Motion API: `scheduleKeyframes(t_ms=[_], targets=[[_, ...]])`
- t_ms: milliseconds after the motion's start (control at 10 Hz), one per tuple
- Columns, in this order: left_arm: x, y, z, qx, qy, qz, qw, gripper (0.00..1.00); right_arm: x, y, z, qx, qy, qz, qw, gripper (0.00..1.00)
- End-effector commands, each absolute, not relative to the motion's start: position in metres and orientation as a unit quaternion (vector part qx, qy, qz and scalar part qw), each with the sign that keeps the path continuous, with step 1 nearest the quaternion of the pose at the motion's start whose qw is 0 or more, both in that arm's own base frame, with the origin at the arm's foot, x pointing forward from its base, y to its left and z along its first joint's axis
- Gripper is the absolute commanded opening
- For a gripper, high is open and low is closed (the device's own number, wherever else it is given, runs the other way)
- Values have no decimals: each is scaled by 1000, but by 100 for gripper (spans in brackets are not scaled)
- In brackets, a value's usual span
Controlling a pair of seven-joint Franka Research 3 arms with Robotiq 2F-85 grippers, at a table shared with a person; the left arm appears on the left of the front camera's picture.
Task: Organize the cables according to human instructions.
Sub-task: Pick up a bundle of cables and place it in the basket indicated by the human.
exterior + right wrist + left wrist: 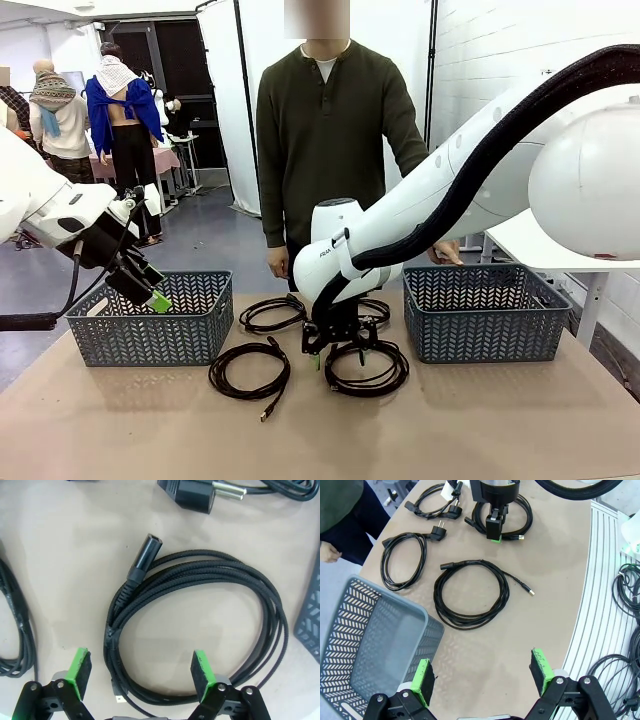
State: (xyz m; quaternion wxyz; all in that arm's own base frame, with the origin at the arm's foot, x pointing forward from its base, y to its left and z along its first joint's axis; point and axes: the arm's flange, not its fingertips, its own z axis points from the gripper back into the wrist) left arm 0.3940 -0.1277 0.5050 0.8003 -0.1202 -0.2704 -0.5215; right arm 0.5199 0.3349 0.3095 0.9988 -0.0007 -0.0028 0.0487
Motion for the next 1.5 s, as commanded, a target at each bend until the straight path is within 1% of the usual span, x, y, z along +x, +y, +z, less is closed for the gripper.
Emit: scheduleKeyframes(t_ms=[0, 800, 1000, 1400], targets=[[397, -125, 505, -129, -274, -527, 794, 100, 526, 342, 306, -24, -10, 41, 999, 100], [397, -125, 505, -129, -274, -527, 794, 100, 527, 342, 295, -23, -5, 32, 999, 100], [397, -125, 505, -129, -274, -527, 794, 100, 529, 344, 294, -25, 3, 28, 999, 81], [397, -125, 505, -129, -274, -527, 794, 100, 529, 347, 295, -19, 1, 36, 999, 32]])
